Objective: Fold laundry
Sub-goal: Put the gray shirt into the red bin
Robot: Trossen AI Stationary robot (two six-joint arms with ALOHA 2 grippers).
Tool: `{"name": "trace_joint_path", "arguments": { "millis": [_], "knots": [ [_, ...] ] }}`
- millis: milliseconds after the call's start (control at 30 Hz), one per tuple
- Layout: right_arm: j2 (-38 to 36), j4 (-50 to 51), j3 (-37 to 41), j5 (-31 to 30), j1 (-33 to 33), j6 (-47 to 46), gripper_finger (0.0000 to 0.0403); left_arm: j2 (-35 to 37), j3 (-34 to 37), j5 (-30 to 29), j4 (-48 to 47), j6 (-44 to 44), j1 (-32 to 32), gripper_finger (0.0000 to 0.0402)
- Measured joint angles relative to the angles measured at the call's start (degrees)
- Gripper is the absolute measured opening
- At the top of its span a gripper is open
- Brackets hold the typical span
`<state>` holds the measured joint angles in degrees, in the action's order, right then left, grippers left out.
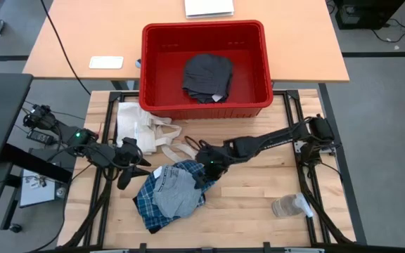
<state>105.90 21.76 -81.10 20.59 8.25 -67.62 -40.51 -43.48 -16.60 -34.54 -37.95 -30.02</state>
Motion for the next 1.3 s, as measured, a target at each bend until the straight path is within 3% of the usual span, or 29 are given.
{"name": "trace_joint_path", "arguments": {
  "millis": [133,367,533,700,867,1167,1300],
  "knots": [
    [-0.03,-6.59,3.38,-3.6,1.22,-4.66,0.0271,0.01,0.0,-0.02,0.0,0.04,0.0,0.0173],
    [-0.12,-5.08,4.5,-10.97,3.28,-6.06,0.027,-0.84,0.0,1.22,2.15,-1.63,-0.07,0.0173],
    [0.0,-6.69,4.5,-14.74,4.41,-6.09,0.027,-5.14,-0.04,4.12,6.53,-2.82,-2.36,0.0173],
    [4.44,-19.13,4.5,-14.95,4.03,-6.78,0.0269,-12.74,-0.04,4.21,7.0,-1.91,-5.58,0.0173],
    [8.62,-32.98,3.4,-13.28,4.05,-13.28,0.0269,-20.77,-0.02,4.5,3.46,-2.78,-6.95,0.0173],
    [8.72,-21.9,-9.11,-18.01,4.07,-9.36,0.0269,-32.44,-0.02,3.78,6.16,-2.06,-4.42,0.0173],
    [8.89,-8.94,-12.04,-18.54,4.07,-6.76,0.0269,-34.43,-0.07,3.78,6.26,-2.12,-4.22,0.0173]
  ]
}}
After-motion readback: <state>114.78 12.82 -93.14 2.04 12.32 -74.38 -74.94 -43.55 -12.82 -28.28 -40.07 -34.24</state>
